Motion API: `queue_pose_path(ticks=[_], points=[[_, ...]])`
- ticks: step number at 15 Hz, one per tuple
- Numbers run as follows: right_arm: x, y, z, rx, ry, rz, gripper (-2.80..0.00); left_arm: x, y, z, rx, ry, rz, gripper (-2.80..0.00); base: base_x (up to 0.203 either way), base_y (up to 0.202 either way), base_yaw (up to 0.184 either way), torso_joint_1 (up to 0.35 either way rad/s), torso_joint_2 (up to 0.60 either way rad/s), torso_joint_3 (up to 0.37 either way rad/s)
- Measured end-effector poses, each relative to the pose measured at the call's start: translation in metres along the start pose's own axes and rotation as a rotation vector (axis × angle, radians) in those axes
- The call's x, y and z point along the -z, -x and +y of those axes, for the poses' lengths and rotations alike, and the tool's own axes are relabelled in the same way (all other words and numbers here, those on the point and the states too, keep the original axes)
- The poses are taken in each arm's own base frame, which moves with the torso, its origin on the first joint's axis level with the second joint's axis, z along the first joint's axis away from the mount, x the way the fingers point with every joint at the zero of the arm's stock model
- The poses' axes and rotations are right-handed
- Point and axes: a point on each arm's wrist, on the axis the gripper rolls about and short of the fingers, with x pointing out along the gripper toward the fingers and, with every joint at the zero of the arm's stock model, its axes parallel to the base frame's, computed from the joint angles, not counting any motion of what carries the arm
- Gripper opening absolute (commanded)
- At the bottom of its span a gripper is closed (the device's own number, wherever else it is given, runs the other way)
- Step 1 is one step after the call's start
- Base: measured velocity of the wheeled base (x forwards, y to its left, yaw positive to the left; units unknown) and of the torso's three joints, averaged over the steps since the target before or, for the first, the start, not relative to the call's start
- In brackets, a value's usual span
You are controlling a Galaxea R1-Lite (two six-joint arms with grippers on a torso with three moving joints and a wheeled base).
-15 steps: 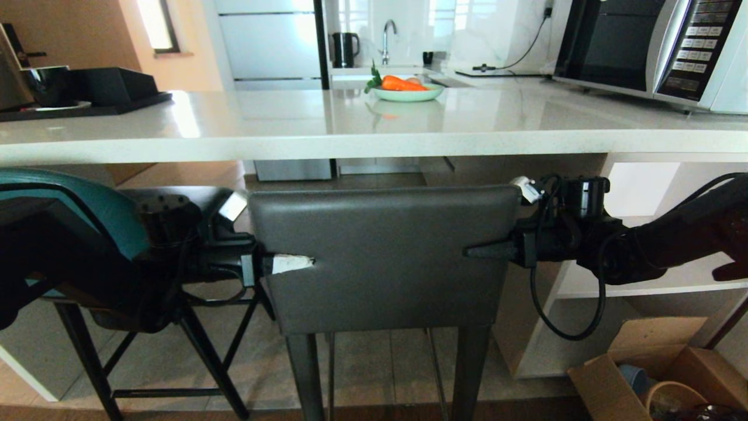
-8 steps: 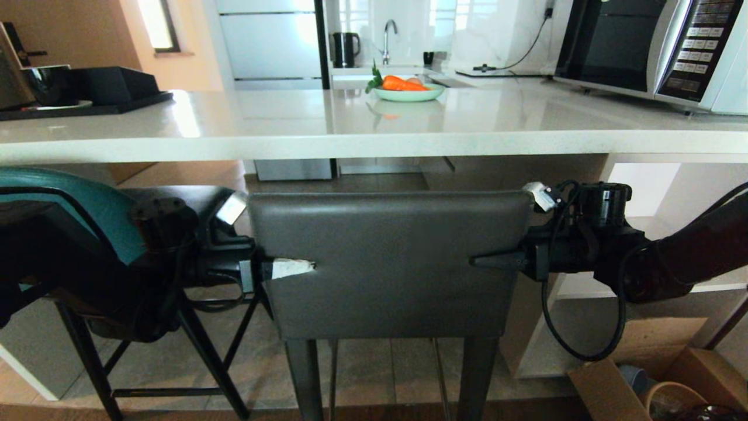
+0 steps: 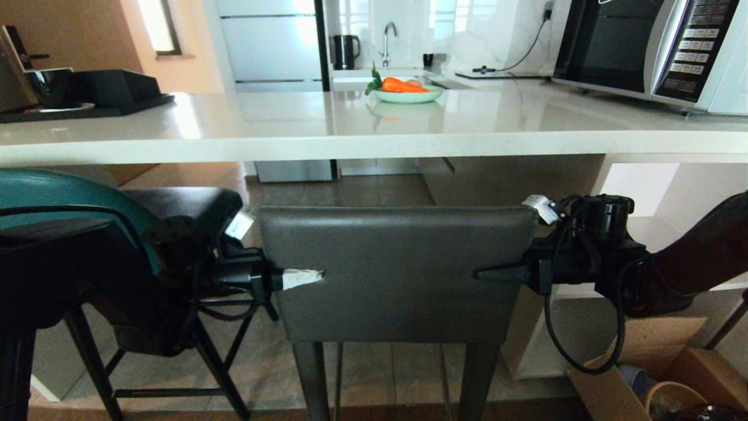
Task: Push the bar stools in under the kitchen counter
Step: Pull the gray chair out from under the dining table
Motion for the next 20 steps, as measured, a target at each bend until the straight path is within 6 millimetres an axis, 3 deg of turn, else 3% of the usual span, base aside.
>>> queue_pose_path(ticks=[9,20], points=[[0.000,0.000,-0.003,0.001,-0.013,0.000,-2.80,0.006,0.000,0.012,-0.015,0.000,-0.004,-2.80,-0.008,0.000,0.000,0.000,0.00,0.000],[0.004,-0.001,-0.004,-0.004,-0.025,0.002,-2.80,0.012,-0.002,0.010,-0.006,0.019,0.006,-2.80,-0.189,0.000,-0.001,0.001,0.00,0.003]])
